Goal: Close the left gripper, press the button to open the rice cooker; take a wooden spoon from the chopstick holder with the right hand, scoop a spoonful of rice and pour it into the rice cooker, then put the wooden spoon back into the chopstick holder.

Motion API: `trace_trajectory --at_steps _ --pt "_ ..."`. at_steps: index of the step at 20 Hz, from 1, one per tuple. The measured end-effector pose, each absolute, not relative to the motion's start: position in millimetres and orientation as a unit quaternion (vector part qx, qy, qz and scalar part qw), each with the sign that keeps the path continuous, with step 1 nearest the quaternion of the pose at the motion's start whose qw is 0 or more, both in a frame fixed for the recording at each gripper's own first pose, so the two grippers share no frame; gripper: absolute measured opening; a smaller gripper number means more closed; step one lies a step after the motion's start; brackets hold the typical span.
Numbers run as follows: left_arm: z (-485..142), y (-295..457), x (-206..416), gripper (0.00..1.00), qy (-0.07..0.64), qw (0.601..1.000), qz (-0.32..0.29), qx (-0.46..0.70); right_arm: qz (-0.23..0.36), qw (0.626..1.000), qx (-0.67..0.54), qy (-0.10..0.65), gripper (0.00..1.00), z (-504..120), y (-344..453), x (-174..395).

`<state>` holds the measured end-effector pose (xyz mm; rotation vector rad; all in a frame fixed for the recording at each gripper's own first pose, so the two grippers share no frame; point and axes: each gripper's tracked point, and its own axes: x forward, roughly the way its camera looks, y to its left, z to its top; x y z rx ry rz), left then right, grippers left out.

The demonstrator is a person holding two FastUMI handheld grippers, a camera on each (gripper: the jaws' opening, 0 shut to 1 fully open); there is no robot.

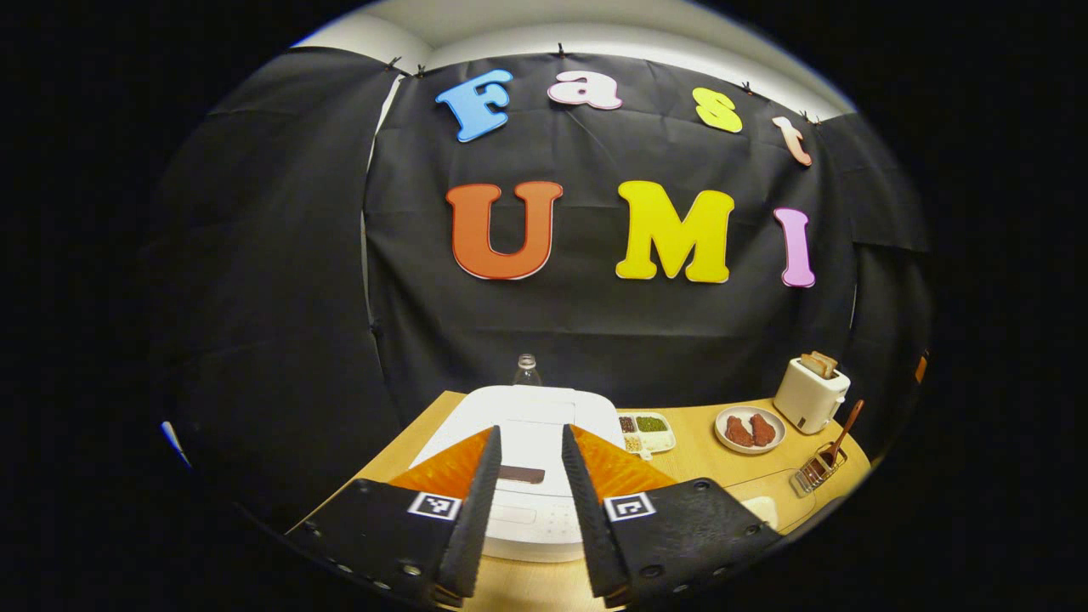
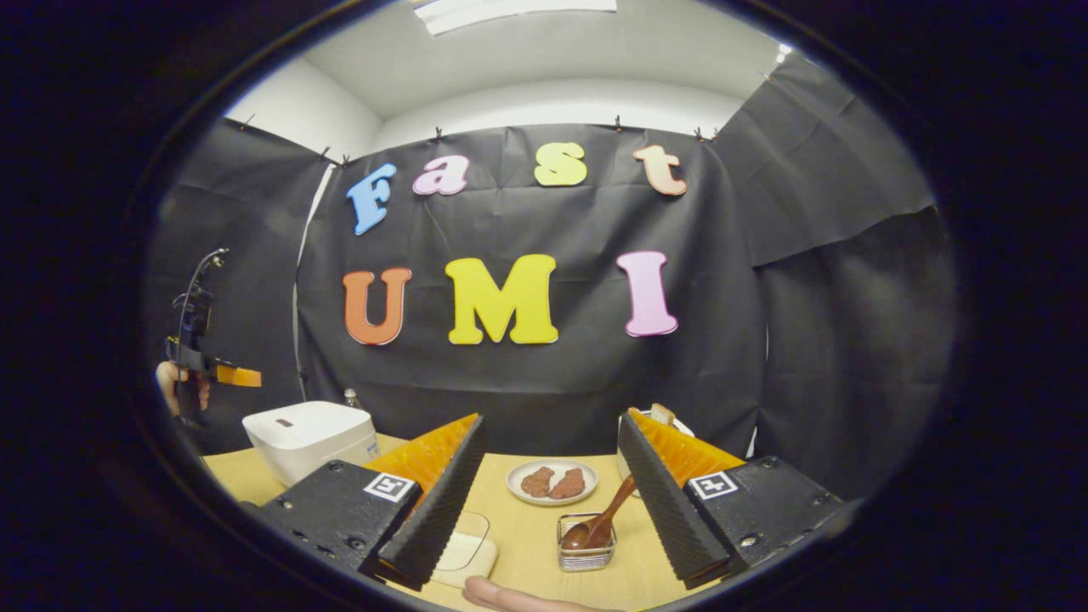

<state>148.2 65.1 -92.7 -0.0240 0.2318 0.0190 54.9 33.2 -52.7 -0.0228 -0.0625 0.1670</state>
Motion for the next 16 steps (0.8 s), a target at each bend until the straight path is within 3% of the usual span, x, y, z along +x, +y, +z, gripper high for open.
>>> trace_trajectory --at_steps 2,4,6,7,8,10,11,12,16 --pt "-109.2 64.6 156.0 0.33 0.141 0.99 0.011 0.005 0.086 0.996 -0.02 -0.031 0.96 -56.1 34.4 54.5" --pt "-126.6 67.2 166.9 0.33 0.166 0.986 0.011 0.027 0.093 0.995 -0.018 -0.026 1.0 -59.8 35.3 53.6" --pt "-148.8 44.8 162.0 0.02 0.225 0.974 -0.036 -0.007 0.099 0.995 -0.01 -0.019 0.96 -65.5 32.9 55.7" --pt "-154.0 35.5 161.1 0.1 0.23 0.971 -0.052 -0.02 0.103 0.994 -0.008 -0.018 1.0 -68.1 31.4 56.3" --pt "-154.4 39.3 165.8 0.07 0.231 0.972 -0.048 -0.019 0.112 0.994 -0.004 -0.018 1.0 -69.5 32.6 57.0" --pt "-160.6 55.5 170.4 0.1 0.231 0.973 -0.01 0.018 0.116 0.993 -0.003 -0.013 1.0 -75.9 30.5 60.6" --pt "-161.5 63.1 172.0 0.08 0.23 0.973 -0.002 0.019 0.118 0.993 -0.002 -0.011 1.0 -78.7 28.2 62.5" --pt "-167.5 60.4 175.6 0.0 0.24 0.971 -0.001 0.008 0.12 0.993 -0.001 -0.006 1.0 -81.9 27.9 64.1" --pt "-176.7 70.1 183.0 0.0 0.251 0.968 0.02 0.02 0.124 0.992 0.003 0.005 0.96 -90.0 23.2 71.2"
